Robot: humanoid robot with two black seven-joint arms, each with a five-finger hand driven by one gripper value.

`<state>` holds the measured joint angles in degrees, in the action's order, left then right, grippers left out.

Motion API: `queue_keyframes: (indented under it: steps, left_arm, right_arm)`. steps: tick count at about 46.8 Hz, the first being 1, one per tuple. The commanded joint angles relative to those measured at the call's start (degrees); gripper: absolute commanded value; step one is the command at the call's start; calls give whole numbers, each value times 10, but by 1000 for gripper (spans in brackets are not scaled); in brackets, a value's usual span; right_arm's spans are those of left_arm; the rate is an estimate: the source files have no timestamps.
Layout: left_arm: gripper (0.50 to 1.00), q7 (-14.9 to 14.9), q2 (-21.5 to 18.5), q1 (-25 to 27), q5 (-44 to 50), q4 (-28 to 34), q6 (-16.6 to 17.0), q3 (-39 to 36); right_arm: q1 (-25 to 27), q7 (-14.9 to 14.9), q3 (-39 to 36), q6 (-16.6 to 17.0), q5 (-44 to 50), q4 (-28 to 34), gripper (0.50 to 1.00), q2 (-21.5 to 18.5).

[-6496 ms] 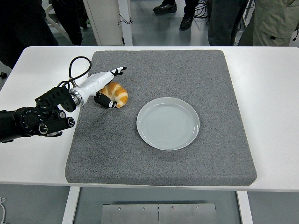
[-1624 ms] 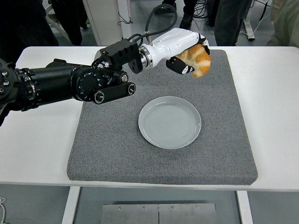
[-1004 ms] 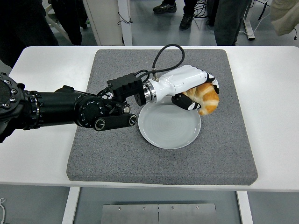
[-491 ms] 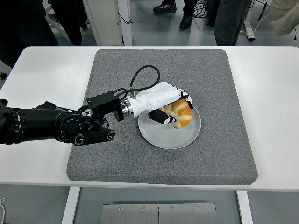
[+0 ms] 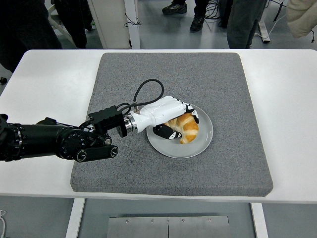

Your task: Place the bread on the plate

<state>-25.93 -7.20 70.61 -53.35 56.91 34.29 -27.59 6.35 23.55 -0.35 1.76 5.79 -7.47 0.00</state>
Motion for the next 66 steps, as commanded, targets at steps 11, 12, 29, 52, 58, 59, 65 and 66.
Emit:
queue_keyframes:
  steps: [11, 12, 29, 52, 58, 59, 65, 66]
  left_arm:
    - [500, 0, -4, -10, 1, -4, 0, 1]
    - [500, 0, -4, -10, 1, -4, 0, 1]
    - [500, 0, -5, -19, 8, -6, 0, 5]
    - [552, 2, -9, -21, 20, -6, -1, 12]
    - [613, 1, -10, -21, 20, -6, -1, 12]
    - [620, 1, -10, -21, 20, -6, -1, 11]
    - [657, 0, -14, -21, 20, -6, -1, 14]
    - [664, 0, -14, -22, 20, -6, -1, 16]
  right_arm:
    - [0, 0, 0, 0, 0, 0, 1000, 0]
    - [1, 0, 0, 0, 0, 0, 1000, 0]
    - [0, 0, 0, 0, 0, 0, 1000, 0]
    - [0, 0, 0, 0, 0, 0, 1000, 0]
    - [0, 0, 0, -1, 0, 0, 1000, 0]
    - [0, 0, 0, 0, 0, 0, 1000, 0]
    - [0, 0, 0, 0, 0, 0, 1000, 0]
    - [0, 0, 0, 0, -1, 0, 1000, 0]
